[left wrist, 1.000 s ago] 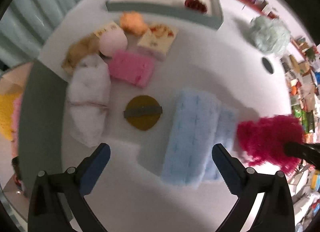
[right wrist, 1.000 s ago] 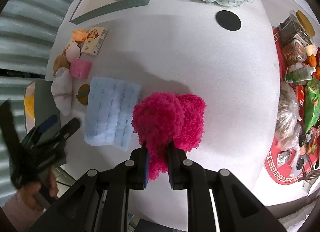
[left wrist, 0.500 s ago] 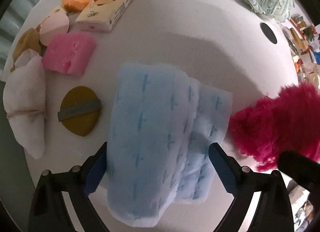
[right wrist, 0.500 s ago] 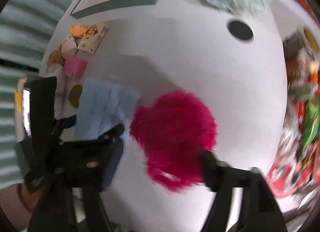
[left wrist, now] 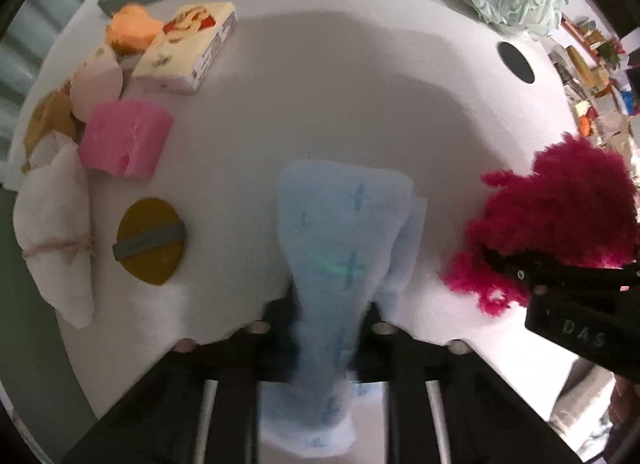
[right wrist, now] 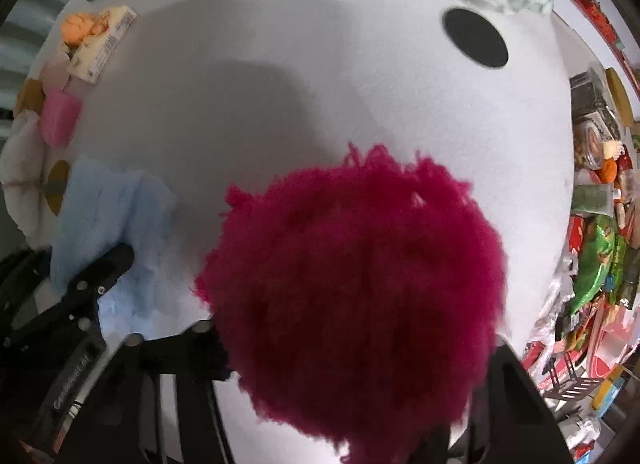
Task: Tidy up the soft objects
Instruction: 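Grasp the blue-printed pad with left tool while right tool carries the magenta yarn ball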
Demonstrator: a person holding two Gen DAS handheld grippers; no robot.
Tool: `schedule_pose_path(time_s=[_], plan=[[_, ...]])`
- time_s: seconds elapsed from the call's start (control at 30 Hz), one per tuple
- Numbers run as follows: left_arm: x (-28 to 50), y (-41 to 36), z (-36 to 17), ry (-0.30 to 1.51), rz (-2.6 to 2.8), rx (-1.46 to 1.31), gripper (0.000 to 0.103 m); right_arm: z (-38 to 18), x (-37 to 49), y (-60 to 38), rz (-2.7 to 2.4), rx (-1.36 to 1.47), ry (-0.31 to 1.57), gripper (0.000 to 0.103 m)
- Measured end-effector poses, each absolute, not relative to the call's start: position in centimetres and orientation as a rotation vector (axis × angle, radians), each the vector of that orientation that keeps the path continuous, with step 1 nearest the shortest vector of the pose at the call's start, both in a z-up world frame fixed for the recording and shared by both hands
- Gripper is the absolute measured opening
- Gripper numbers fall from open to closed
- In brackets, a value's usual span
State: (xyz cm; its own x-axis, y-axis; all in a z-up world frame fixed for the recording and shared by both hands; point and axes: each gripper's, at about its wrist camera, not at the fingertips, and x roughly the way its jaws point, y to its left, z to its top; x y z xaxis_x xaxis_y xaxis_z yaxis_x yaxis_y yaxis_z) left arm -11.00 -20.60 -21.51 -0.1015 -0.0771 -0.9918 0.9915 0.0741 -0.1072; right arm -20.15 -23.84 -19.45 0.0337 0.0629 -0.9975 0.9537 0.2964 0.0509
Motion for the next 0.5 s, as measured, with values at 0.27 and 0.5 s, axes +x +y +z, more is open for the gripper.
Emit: schedule_pose_path(time_s=[0.27, 0.5], plan=[[-8.9, -18.0, -17.8, 1.321, -1.312, 0.929, 0.014, -15.6, -20.5, -21.9, -0.868, 1.1, 1.236, 0.052], [-6.9, -15.9, -14.7, 1.326, -1.322, 0.888, 0.014, -11.9, -19.5, -20.1, -0.822, 1.1, 1.169, 0.052]])
